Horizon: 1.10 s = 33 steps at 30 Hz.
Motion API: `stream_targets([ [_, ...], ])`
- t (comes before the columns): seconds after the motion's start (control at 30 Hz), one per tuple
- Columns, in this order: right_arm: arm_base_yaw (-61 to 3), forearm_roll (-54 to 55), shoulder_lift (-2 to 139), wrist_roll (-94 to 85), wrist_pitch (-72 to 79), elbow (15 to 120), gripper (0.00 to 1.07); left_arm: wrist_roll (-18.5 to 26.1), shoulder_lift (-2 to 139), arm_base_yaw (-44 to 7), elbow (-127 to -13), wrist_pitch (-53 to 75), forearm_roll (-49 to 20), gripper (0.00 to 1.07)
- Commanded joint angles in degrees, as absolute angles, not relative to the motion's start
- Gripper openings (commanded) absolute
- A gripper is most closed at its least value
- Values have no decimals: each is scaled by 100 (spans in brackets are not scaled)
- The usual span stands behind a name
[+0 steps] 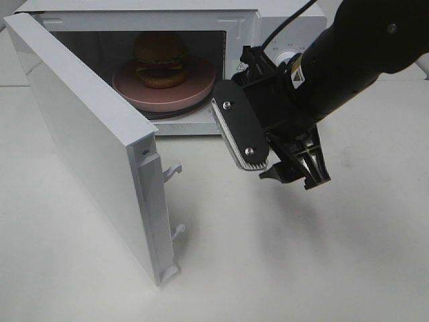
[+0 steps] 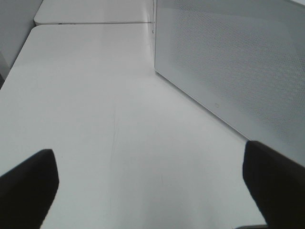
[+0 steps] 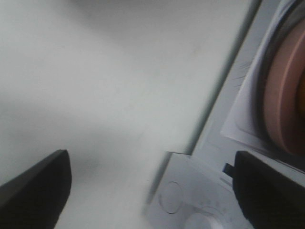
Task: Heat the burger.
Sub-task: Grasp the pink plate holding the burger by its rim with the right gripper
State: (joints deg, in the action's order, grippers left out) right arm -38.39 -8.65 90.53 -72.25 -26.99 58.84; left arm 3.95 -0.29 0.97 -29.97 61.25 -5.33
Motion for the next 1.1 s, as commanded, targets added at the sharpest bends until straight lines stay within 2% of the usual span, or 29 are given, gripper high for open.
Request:
stream_targets([
  [0.03,-3845,-1037,9093,-7179,-2590,6056,89,378,-52,115,-2991,6142,-521,99],
  [1.1,-3655,-1049,11700,-6692,-1896,8560,82,378,-52,115,-2991,6142,-521,99],
])
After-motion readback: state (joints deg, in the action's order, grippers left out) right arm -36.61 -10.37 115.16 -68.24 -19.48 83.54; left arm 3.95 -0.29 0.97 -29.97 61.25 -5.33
